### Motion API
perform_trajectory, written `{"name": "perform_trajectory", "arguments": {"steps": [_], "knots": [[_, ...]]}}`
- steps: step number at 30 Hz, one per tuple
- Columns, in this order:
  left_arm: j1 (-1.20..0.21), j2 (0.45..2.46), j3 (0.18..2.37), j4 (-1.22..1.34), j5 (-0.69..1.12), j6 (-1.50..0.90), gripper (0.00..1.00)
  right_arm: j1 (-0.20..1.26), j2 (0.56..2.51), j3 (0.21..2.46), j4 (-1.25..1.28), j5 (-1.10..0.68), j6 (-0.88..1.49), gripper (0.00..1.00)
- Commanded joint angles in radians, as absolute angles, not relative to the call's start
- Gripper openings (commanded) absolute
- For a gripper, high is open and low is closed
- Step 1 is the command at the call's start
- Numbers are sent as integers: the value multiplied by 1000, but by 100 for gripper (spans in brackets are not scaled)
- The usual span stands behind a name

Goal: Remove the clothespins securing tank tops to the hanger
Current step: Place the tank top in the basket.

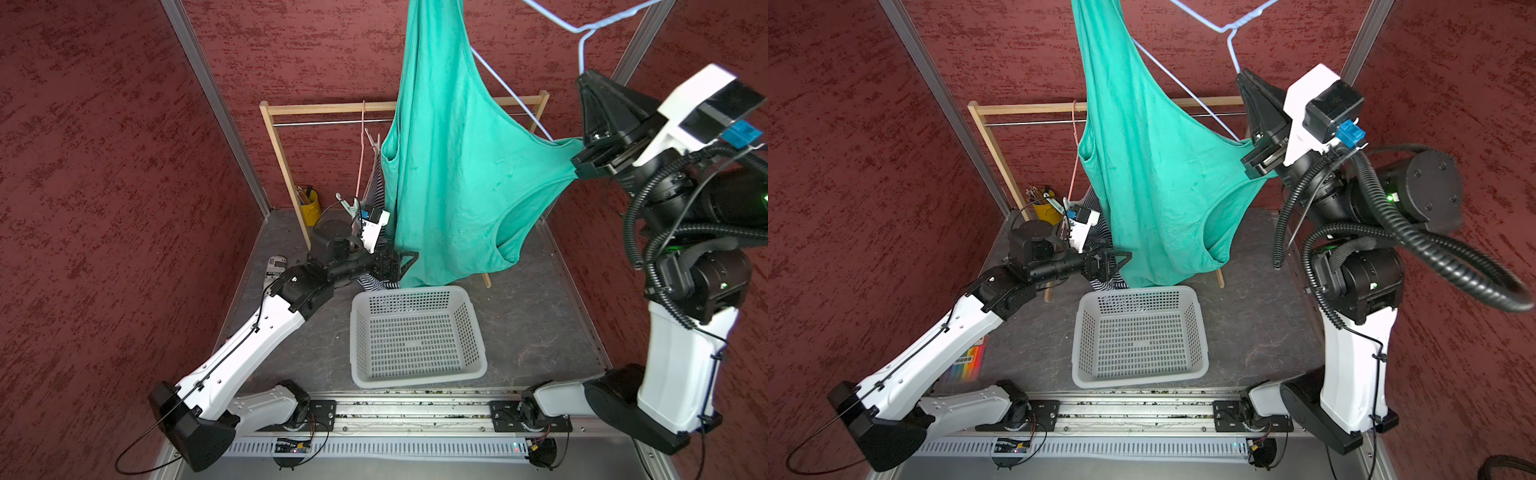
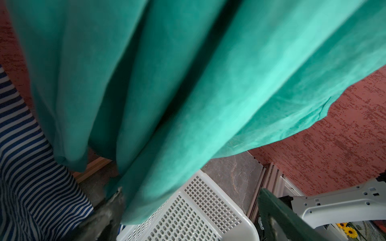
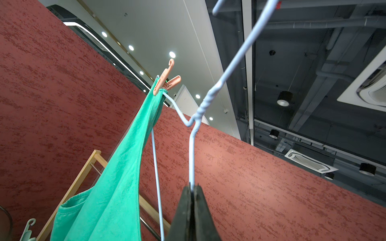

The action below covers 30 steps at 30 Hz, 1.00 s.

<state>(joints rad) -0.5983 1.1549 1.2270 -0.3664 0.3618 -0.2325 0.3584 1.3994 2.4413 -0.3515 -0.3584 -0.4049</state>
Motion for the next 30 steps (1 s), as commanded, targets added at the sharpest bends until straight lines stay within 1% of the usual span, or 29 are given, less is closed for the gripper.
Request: {"name": "perform_trajectory", "arguments": {"steps": [1,4,8,11,13,15,16,18,19,20,21,25,30], "knots": [[-594,1140,1213,-313,371,-244,100,362,1378,2488,-220,-314,-422,0],[-603,1150,1193,-264,394,-239,100,361,1378,2492,-236,-318,-423,0],[-658,1170,1120,-126,347,-183,100,362,1368,2474,-243,-319,-419,0],[-686,1210,1096,-34,368,-166,99,361,1365,2465,-244,-329,-413,0],[-705,1221,1080,39,406,-163,89,362,1366,2463,-250,-330,-411,0],[-728,1208,1060,104,404,-159,69,361,1366,2454,-257,-323,-411,0],[-735,1195,1049,131,382,-162,58,362,1368,2447,-264,-314,-412,0],[-733,1169,1041,163,363,-165,39,361,1367,2432,-277,-298,-419,0],[-733,1159,1047,163,362,-157,27,362,1364,2415,-278,-285,-424,0],[-734,1150,1059,163,359,-152,11,361,1360,2395,-273,-274,-429,0],[-733,1141,1075,160,352,-149,0,362,1352,2368,-260,-264,-432,0],[-735,1127,1134,217,351,-137,0,362,1317,2269,-203,-252,-431,0],[-734,1154,1190,352,376,-119,0,361,1296,2210,-167,-252,-432,0]]}}
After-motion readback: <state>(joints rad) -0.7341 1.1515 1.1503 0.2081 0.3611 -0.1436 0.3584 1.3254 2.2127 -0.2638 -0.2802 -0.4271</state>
